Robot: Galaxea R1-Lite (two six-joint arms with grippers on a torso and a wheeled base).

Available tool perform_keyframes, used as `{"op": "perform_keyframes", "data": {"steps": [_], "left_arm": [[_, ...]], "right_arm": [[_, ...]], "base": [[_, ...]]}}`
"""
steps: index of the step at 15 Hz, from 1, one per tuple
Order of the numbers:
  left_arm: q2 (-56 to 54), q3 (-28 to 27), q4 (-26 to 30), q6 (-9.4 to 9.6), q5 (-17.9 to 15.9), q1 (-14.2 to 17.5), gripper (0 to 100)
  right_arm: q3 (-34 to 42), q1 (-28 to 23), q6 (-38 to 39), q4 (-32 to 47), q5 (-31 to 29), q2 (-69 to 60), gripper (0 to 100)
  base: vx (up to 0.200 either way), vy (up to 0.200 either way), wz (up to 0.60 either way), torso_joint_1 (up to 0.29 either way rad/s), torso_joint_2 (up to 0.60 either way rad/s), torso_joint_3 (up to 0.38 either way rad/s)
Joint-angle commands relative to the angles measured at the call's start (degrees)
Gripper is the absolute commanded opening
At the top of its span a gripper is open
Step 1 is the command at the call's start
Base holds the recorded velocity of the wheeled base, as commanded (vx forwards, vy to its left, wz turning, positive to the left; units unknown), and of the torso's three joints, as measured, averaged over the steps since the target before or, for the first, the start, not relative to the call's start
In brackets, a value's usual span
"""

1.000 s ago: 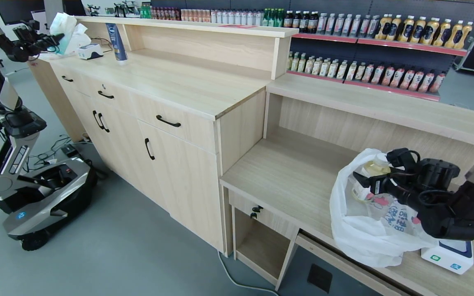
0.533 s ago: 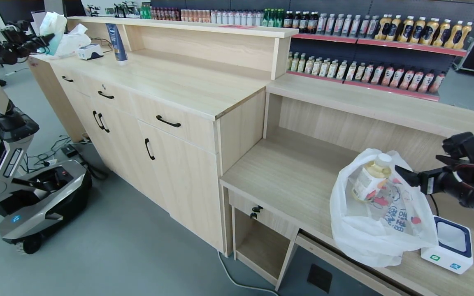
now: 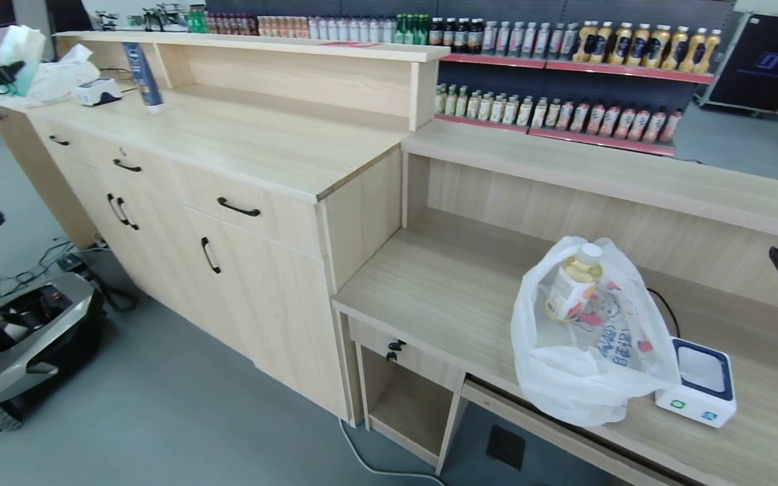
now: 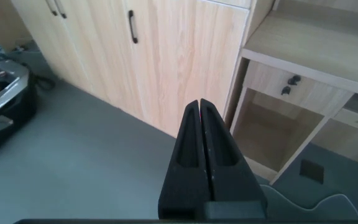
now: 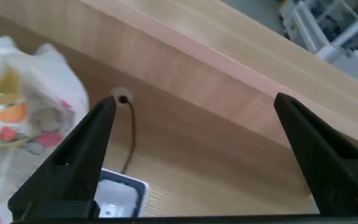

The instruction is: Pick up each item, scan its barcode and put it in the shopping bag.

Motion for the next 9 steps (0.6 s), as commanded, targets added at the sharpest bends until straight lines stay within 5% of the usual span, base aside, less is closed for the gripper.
{"op": "perform_keyframes", "data": {"steps": [1, 4, 9], "left_arm": [[0.0, 0.0, 0.0, 0.00, 0.0, 0.0, 0], [0.0, 0.0, 0.0, 0.00, 0.0, 0.0, 0], [0.0, 0.0, 0.0, 0.00, 0.0, 0.0, 0]], "right_arm": [[-0.1, -1.5, 0.2, 0.2, -0.1, -2.1, 100], [0.1, -2.6, 3.2, 0.2, 0.0, -1.9, 100], [1.2, -15.2, 4.6, 11.3, -0.1, 4.6, 100]], "base": [[0.000, 0.000, -0.60, 0.012, 0.01, 0.007], [0.000, 0.000, -0.60, 0.084, -0.16, -0.080], [0.000, 0.000, 0.00, 0.000, 0.00, 0.000]]}}
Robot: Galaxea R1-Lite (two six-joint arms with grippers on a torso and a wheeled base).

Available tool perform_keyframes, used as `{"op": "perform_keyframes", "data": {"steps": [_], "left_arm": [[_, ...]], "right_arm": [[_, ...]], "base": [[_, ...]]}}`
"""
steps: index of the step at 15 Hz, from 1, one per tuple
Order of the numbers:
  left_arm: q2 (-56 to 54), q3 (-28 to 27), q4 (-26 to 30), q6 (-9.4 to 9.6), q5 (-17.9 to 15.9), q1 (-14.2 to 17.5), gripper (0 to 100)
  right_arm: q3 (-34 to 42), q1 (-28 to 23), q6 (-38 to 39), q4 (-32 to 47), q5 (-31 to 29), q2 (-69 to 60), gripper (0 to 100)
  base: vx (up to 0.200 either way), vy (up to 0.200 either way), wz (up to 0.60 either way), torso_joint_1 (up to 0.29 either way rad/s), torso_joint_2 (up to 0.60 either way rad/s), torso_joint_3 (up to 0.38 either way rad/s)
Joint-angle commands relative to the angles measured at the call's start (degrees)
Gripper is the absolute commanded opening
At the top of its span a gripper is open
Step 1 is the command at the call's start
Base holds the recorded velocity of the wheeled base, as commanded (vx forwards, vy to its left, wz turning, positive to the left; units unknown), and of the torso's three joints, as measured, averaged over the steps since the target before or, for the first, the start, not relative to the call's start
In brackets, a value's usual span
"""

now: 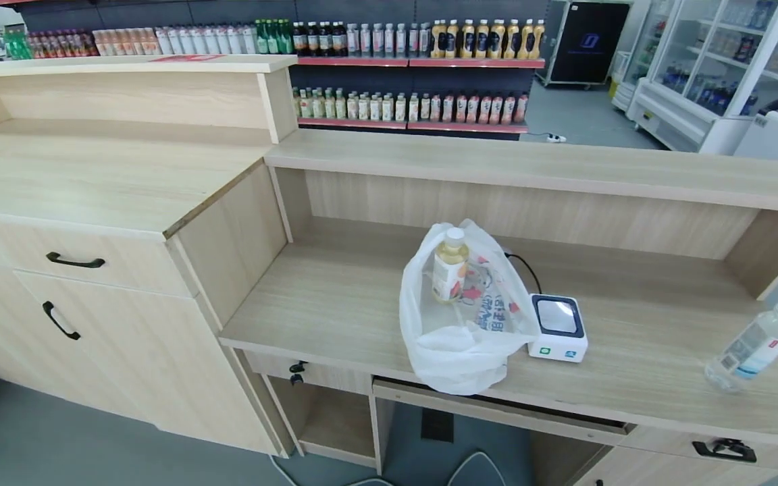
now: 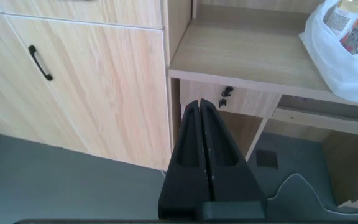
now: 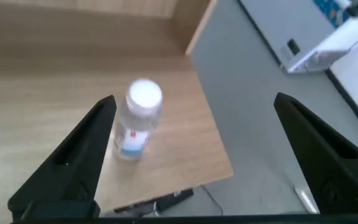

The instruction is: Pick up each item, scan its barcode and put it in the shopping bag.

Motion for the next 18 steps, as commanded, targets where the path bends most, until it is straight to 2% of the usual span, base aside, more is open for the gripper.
{"op": "perform_keyframes", "data": {"steps": [1, 4, 6, 7, 10, 12, 14, 16, 17, 18], "left_arm": [[0.0, 0.0, 0.0, 0.00, 0.0, 0.0, 0], [0.0, 0.0, 0.0, 0.00, 0.0, 0.0, 0], [0.0, 0.0, 0.0, 0.00, 0.0, 0.0, 0], [0.0, 0.0, 0.0, 0.00, 0.0, 0.0, 0], [0.0, 0.0, 0.0, 0.00, 0.0, 0.0, 0], [0.0, 0.0, 0.0, 0.00, 0.0, 0.0, 0], [0.0, 0.0, 0.0, 0.00, 0.0, 0.0, 0], [0.0, 0.0, 0.0, 0.00, 0.0, 0.0, 0], [0.0, 0.0, 0.0, 0.00, 0.0, 0.0, 0], [0.0, 0.0, 0.0, 0.00, 0.0, 0.0, 0]], "right_arm": [[0.4, -6.1, -0.4, 4.1, 0.2, 5.5, 100], [0.7, -10.7, -3.4, 3.9, 3.2, 9.3, 100], [1.2, -16.1, -9.3, 3.1, 12.8, 10.8, 100], [1.2, -17.8, -11.3, 3.3, 15.6, 10.7, 100], [1.3, -21.4, -12.1, 3.1, 17.5, 10.4, 100], [1.3, -21.4, -12.1, 2.9, 18.6, 10.7, 100], [1.0, -21.4, -11.8, 2.2, 22.4, 12.6, 100], [1.0, -21.4, -11.7, -0.5, 25.3, 15.2, 100], [0.6, -21.4, -11.7, -4.1, 29.3, 19.0, 100], [0.1, -21.4, -11.7, -6.8, 30.3, 20.5, 100]], "base": [[0.000, 0.000, 0.00, 0.000, 0.00, 0.000], [0.000, 0.000, 0.00, 0.102, -0.17, -0.102], [0.000, 0.000, 0.00, 0.000, 0.00, 0.000], [0.000, 0.000, 0.00, 0.000, 0.00, 0.000], [0.000, 0.000, 0.00, 0.000, 0.00, 0.000], [0.000, 0.000, 0.00, 0.000, 0.00, 0.000], [0.000, 0.000, 0.00, 0.000, 0.00, 0.000], [0.000, 0.000, 0.00, 0.000, 0.00, 0.000], [0.000, 0.000, 0.00, 0.000, 0.00, 0.000], [0.000, 0.000, 0.00, 0.000, 0.00, 0.000]]}}
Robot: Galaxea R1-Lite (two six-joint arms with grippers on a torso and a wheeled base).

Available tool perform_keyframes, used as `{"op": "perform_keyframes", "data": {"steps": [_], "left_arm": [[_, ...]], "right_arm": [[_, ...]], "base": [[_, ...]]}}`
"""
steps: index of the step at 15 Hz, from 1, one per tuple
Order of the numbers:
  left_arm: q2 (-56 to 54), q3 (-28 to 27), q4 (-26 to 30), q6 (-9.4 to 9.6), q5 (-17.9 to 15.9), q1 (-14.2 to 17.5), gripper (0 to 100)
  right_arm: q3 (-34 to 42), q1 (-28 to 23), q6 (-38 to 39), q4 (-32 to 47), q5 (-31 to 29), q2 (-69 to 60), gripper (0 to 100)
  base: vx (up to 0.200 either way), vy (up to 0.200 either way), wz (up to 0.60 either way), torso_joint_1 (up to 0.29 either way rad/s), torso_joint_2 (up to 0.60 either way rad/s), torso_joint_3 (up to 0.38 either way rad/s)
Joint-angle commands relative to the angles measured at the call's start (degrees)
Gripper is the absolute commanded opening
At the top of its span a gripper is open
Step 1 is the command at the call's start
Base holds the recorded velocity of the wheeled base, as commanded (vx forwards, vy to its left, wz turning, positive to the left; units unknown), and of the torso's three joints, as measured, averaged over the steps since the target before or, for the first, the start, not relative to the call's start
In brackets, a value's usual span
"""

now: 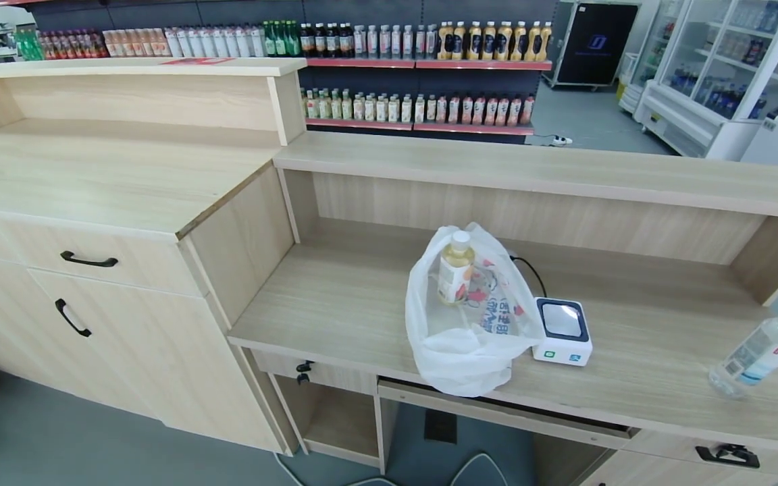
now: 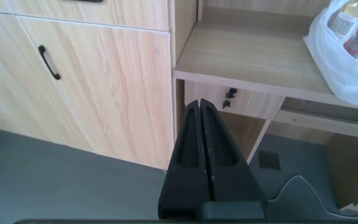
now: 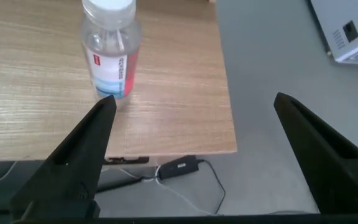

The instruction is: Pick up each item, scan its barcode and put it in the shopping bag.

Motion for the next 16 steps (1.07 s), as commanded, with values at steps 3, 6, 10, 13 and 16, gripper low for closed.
{"op": "perform_keyframes", "data": {"steps": [3, 6, 10, 13, 16], "left_arm": [[0.0, 0.0, 0.0, 0.00, 0.0, 0.0, 0], [0.0, 0.0, 0.0, 0.00, 0.0, 0.0, 0], [0.0, 0.0, 0.0, 0.00, 0.0, 0.0, 0], [0.0, 0.0, 0.0, 0.00, 0.0, 0.0, 0], [0.0, 0.0, 0.0, 0.00, 0.0, 0.0, 0]], "right_arm": [[-0.9, 0.0, 0.1, -7.9, 1.4, 8.2, 100], [-2.1, 0.0, 0.5, -7.7, 1.4, 9.7, 100], [-4.6, 0.0, 4.2, -7.4, 1.4, 12.2, 100], [-5.7, 0.0, 6.1, -8.6, 1.4, 14.4, 100], [-8.0, 0.4, 6.0, -9.1, 1.4, 17.1, 100]], "base": [[0.000, 0.000, 0.00, 0.000, 0.00, 0.000], [0.000, 0.000, 0.00, 0.000, 0.00, 0.000], [0.000, 0.000, 0.00, 0.000, 0.00, 0.000], [0.000, 0.000, 0.00, 0.000, 0.00, 0.000], [0.000, 0.000, 0.00, 0.000, 0.00, 0.000]]}}
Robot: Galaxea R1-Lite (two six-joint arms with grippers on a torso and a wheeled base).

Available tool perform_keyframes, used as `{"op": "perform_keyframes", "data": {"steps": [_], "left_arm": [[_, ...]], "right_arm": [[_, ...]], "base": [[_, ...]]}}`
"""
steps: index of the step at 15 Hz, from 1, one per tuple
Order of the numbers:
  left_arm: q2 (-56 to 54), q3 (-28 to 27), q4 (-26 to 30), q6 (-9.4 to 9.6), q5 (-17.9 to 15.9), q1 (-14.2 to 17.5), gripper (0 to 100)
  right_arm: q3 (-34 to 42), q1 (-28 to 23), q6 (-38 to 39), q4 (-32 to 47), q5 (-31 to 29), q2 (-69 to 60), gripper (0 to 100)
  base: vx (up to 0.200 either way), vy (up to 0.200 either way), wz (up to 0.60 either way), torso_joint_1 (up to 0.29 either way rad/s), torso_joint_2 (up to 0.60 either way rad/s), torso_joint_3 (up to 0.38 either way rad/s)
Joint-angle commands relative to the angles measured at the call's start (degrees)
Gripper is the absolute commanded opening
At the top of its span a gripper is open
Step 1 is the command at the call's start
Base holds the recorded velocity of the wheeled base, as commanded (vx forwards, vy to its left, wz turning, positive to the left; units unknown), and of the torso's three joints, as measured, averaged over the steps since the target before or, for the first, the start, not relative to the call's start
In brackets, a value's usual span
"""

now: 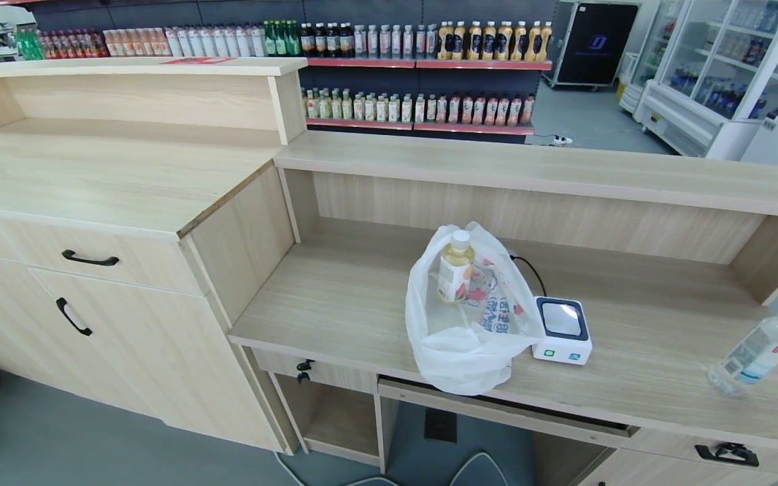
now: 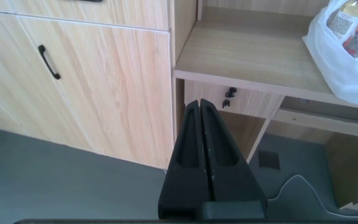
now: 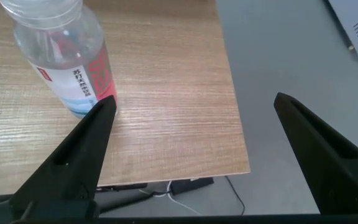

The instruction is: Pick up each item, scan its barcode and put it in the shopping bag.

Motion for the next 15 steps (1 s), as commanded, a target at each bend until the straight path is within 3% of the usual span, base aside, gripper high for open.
{"op": "perform_keyframes", "data": {"steps": [1, 10, 15], "left_arm": [[0.0, 0.0, 0.0, 0.00, 0.0, 0.1, 0], [0.0, 0.0, 0.0, 0.00, 0.0, 0.1, 0], [0.0, 0.0, 0.0, 0.00, 0.0, 0.1, 0]], "right_arm": [[-1.5, 1.4, 0.0, 0.0, 0.0, 2.8, 100], [-2.7, 10.0, 0.0, -2.1, 0.0, 6.2, 100], [-2.9, 12.2, -0.3, -6.3, -0.1, 9.0, 100]], "base": [[0.000, 0.000, 0.00, 0.000, 0.00, 0.000], [0.000, 0.000, 0.00, 0.000, 0.00, 0.000], [0.000, 0.000, 0.00, 0.000, 0.00, 0.000]]}}
